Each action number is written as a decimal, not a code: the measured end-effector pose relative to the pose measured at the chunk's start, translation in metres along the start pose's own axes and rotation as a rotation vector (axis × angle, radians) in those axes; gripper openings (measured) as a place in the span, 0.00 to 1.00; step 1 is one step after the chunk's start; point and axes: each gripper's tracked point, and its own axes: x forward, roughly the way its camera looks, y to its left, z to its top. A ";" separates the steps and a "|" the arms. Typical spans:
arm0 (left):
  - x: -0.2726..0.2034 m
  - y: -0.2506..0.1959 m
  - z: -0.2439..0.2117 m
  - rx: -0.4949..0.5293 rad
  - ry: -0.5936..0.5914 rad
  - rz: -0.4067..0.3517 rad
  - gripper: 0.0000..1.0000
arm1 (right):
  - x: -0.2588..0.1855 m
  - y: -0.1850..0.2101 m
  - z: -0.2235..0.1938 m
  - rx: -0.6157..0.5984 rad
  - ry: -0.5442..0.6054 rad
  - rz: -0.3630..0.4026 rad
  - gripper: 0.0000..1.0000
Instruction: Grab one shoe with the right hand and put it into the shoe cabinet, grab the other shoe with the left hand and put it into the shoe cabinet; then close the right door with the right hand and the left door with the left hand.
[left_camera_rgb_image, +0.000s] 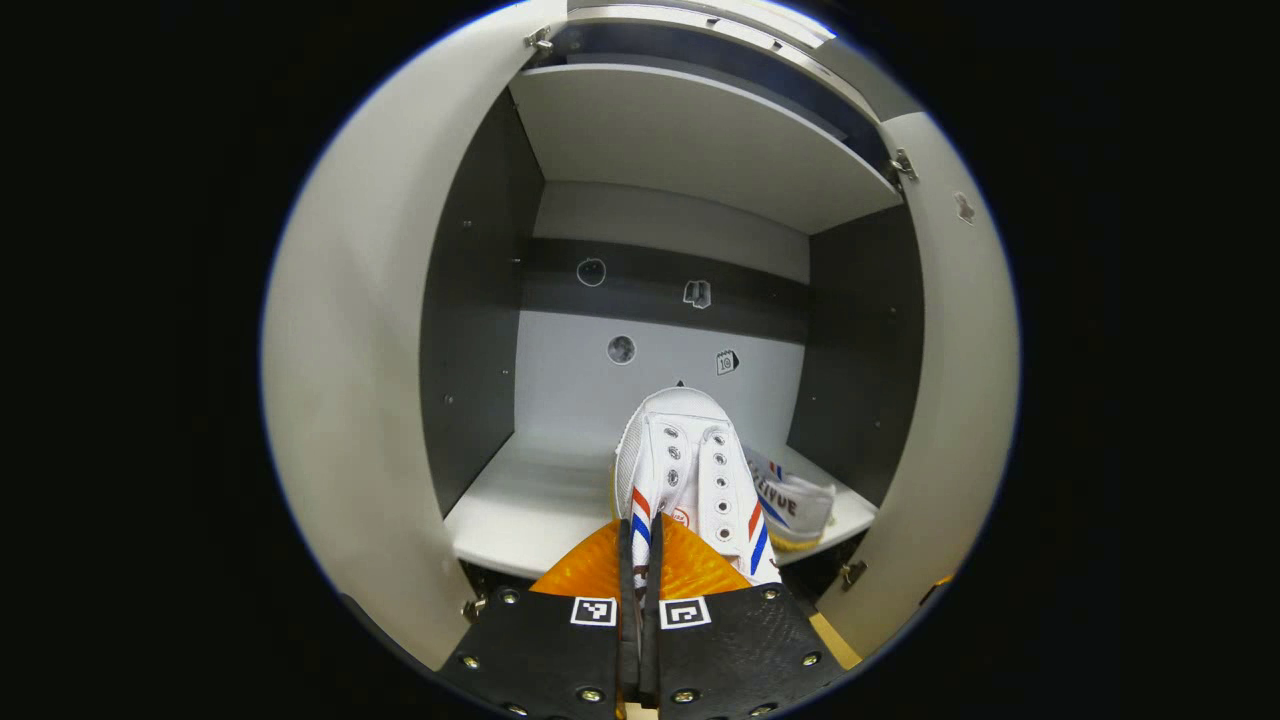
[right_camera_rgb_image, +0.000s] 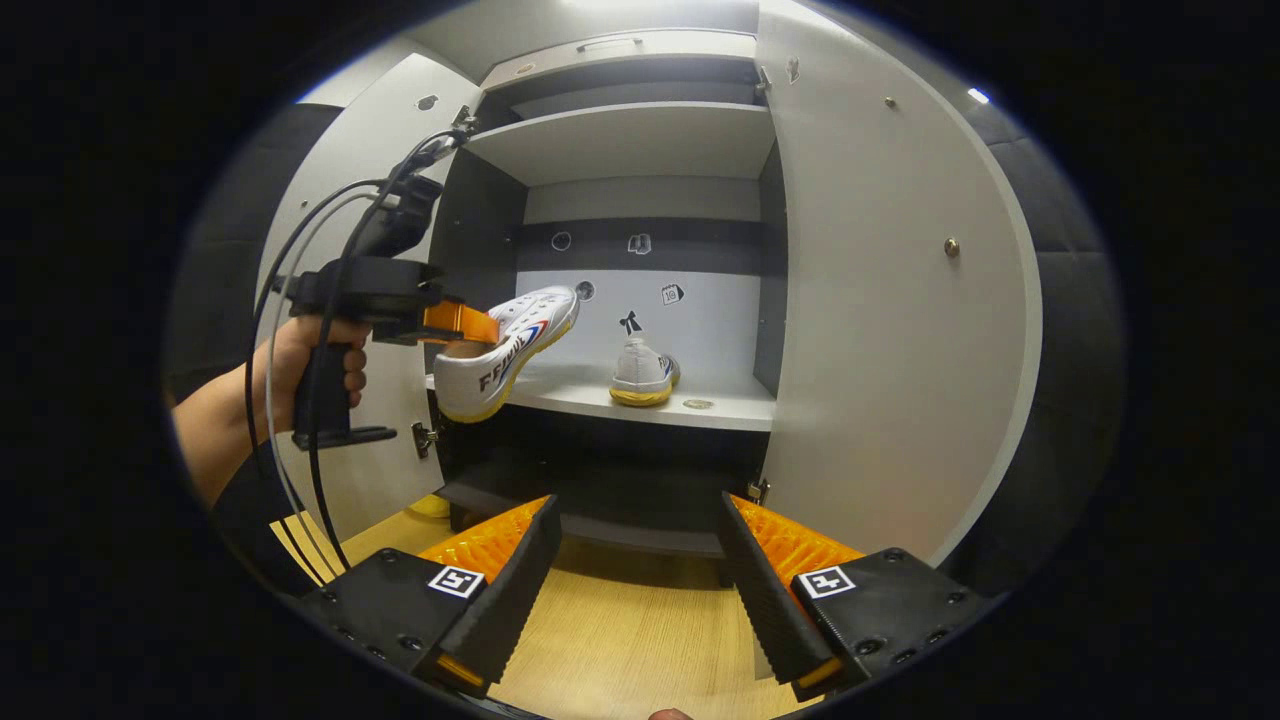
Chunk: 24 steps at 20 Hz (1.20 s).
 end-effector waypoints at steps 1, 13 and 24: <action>0.000 0.000 0.000 0.004 0.004 0.004 0.00 | 0.001 0.001 -0.001 0.007 0.003 0.003 0.98; 0.000 0.002 0.000 0.056 0.109 0.069 0.00 | 0.012 0.006 -0.010 0.009 0.027 0.019 0.98; 0.005 0.008 0.000 0.082 0.132 0.122 0.00 | 0.009 0.005 -0.007 0.009 0.025 0.014 0.98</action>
